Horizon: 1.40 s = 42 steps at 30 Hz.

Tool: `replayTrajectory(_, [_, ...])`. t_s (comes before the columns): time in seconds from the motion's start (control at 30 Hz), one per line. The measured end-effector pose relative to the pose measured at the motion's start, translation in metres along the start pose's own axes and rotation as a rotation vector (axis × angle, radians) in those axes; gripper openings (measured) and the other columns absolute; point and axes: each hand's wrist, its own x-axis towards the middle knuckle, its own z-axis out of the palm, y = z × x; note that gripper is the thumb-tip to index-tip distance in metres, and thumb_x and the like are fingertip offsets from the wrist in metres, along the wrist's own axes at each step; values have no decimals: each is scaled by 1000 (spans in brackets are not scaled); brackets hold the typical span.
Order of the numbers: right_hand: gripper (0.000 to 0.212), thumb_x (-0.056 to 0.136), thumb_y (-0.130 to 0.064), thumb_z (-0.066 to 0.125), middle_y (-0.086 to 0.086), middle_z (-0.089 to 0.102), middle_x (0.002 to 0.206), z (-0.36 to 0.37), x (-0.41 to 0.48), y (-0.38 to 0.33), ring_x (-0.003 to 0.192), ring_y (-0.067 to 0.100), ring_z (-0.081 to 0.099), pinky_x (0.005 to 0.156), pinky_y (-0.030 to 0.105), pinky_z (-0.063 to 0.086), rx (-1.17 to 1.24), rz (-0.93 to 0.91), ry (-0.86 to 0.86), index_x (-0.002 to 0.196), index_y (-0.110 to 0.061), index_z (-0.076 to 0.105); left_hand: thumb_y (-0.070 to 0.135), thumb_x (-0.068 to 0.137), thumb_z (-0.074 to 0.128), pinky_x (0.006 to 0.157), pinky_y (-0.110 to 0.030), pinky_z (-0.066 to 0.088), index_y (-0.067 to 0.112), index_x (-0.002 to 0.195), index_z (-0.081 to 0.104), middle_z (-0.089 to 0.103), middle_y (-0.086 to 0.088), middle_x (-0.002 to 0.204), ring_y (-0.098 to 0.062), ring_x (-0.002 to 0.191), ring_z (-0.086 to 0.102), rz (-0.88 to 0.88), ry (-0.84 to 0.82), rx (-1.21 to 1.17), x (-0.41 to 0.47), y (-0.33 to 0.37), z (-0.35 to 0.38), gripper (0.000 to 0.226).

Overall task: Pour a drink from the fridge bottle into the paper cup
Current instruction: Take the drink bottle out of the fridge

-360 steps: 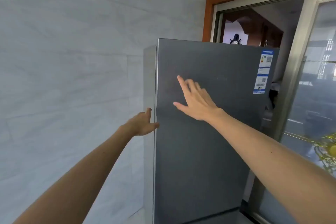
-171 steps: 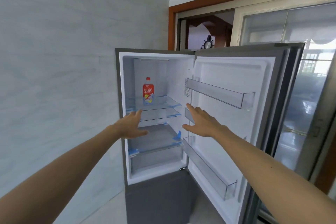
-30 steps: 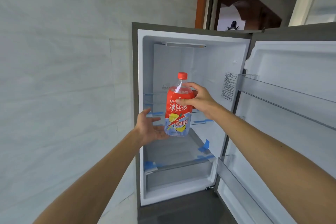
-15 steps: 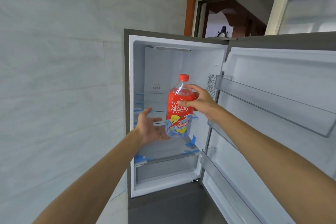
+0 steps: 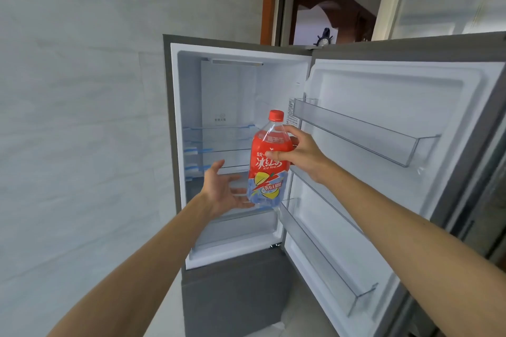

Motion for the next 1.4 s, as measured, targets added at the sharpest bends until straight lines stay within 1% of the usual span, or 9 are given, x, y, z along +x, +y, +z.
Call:
replayTrajectory(0.07, [70,70,-29,87,2,62,125,-8,-14,2,111,22,62,90,50,57,5,6,6,131,-29,53,62,94,34,87,-63,47,7,147,34,48,-32,135,-51,117,53,-6,-18,-25,-9,-13,6,76])
replayTrajectory(0.2, [67,71,-25,87,2,64,122,-21,-45,8,108,20,64,89,48,58,15,27,23,130,-28,54,63,93,36,104,-67,39,8,147,34,49,-32,130,-53,116,53,-26,-42,-57,-21,-40,10,77])
replayTrajectory(0.43, [67,72,-19,86,-2,64,115,-40,-92,12,101,13,64,78,32,59,32,55,71,130,-25,54,62,93,34,101,-66,41,7,138,39,52,-30,124,-52,114,55,-71,-90,7,-34,-69,24,71])
replayTrajectory(0.6, [70,69,-16,88,1,65,119,-54,-116,6,105,16,64,81,34,59,9,75,149,130,-23,55,62,93,34,99,-66,42,6,143,39,47,-31,137,-52,118,53,-132,-159,35,-30,-78,39,75])
replayTrajectory(0.73, [69,70,-14,87,-1,65,118,-65,-139,0,104,14,64,81,34,59,-3,103,237,130,-23,55,62,93,35,94,-65,45,7,143,40,45,-31,140,-52,119,53,-199,-250,53,-28,-86,52,74])
replayTrajectory(0.93, [69,72,-16,86,-3,63,119,-64,-184,-10,103,10,62,85,35,58,-56,164,420,132,-23,53,60,94,37,98,-64,45,8,141,43,45,-29,142,-52,122,52,-291,-342,81,-34,-105,63,71])
replayTrajectory(1.07, [68,73,-15,85,-7,63,114,-53,-220,-15,97,7,64,77,26,59,-68,190,571,133,-21,52,61,93,39,97,-62,48,9,137,46,50,-26,138,-49,115,57,-342,-422,114,-38,-122,64,68])
replayTrajectory(1.2, [69,72,-13,85,0,63,124,-49,-259,-24,108,16,65,86,36,59,-101,228,649,133,-19,52,60,93,40,98,-62,48,9,136,47,53,-26,134,-49,111,60,-413,-505,160,-50,-143,74,66])
replayTrajectory(1.4, [61,72,-11,85,-2,68,115,-57,-317,-48,103,15,69,87,39,59,-160,265,751,125,-22,56,57,92,43,92,-60,51,7,136,47,53,-28,134,-49,111,61,-516,-620,183,-83,-175,102,67])
